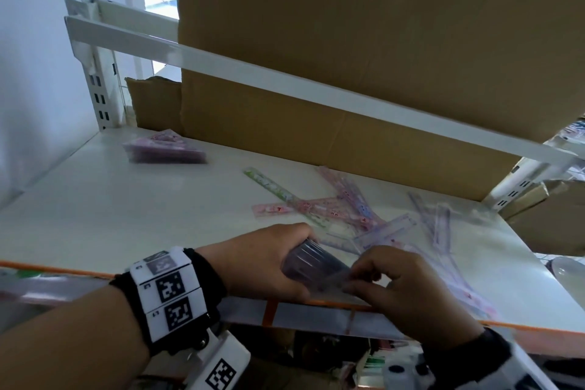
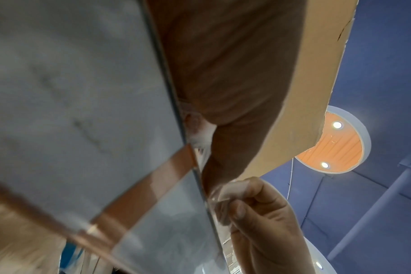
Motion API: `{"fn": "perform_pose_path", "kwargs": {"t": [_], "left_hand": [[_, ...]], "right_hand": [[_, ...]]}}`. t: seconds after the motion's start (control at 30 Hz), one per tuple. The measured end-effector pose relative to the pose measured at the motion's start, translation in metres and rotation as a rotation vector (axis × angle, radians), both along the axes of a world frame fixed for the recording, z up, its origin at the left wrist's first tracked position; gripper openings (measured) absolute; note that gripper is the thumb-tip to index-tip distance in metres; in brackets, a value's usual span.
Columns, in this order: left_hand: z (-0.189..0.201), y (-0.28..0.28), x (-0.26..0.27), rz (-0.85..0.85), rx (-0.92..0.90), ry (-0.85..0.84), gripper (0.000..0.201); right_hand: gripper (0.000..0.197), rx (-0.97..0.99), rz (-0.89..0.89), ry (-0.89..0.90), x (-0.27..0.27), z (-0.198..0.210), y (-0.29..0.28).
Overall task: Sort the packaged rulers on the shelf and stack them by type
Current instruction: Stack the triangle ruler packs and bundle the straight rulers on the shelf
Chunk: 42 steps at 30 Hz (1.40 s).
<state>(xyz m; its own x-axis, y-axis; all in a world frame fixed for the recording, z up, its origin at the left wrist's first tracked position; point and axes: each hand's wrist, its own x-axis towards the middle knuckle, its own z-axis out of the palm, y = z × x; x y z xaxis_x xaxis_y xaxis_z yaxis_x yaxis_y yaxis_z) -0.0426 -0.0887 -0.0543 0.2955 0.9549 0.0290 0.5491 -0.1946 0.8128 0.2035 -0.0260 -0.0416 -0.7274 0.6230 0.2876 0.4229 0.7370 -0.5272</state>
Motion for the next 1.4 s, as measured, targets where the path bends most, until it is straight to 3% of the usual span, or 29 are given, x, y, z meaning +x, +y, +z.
{"fn": "perform_pose_path", "kwargs": {"t": [0.27,0.33,0.43,0.53,0.6,0.73,0.87,1.03,1.1,1.27,1.4], "left_hand": [[-0.002,0.000,0.004,0.020,0.067,0.090,0.057],[-0.004,0.001,0.006,0.026,0.093,0.098,0.059],[-0.001,0.002,0.009,-0.015,0.121,0.144,0.049],[-0.001,0.001,0.010,-0.032,0.146,0.197,0.037],[-0.001,-0.002,0.008,0.049,0.134,0.206,0.045],[-0.002,-0.013,-0.001,0.108,0.195,0.468,0.063],[-0.007,-0.032,-0.006,0.130,0.284,0.781,0.071],[-0.010,-0.036,0.013,0.105,0.301,0.917,0.073],[-0.008,-0.035,0.013,0.104,0.314,0.930,0.068],[-0.004,-0.039,0.014,0.092,0.397,0.922,0.051],[-0.002,-0.043,0.009,0.113,0.444,0.911,0.045]], "right_hand": [[0.022,0.122,-0.015,0.122,-0.037,-0.019,-0.014],[0.033,0.079,0.006,0.054,-0.042,-0.022,-0.020],[0.074,-0.067,0.039,-0.009,-0.038,-0.020,-0.021],[0.077,-0.042,0.001,-0.193,-0.031,-0.018,-0.024],[0.077,0.101,-0.019,-0.330,-0.030,-0.019,-0.029],[0.087,0.253,-0.087,-0.392,-0.028,-0.024,-0.041],[0.090,0.277,-0.103,-0.376,-0.029,-0.025,-0.044],[0.097,0.304,-0.099,-0.365,-0.045,-0.026,-0.051],[0.095,0.288,-0.100,-0.371,-0.046,-0.026,-0.050],[0.065,0.123,-0.100,-0.254,-0.042,-0.028,-0.044],[0.052,0.064,-0.133,-0.220,-0.038,-0.028,-0.038]]}}
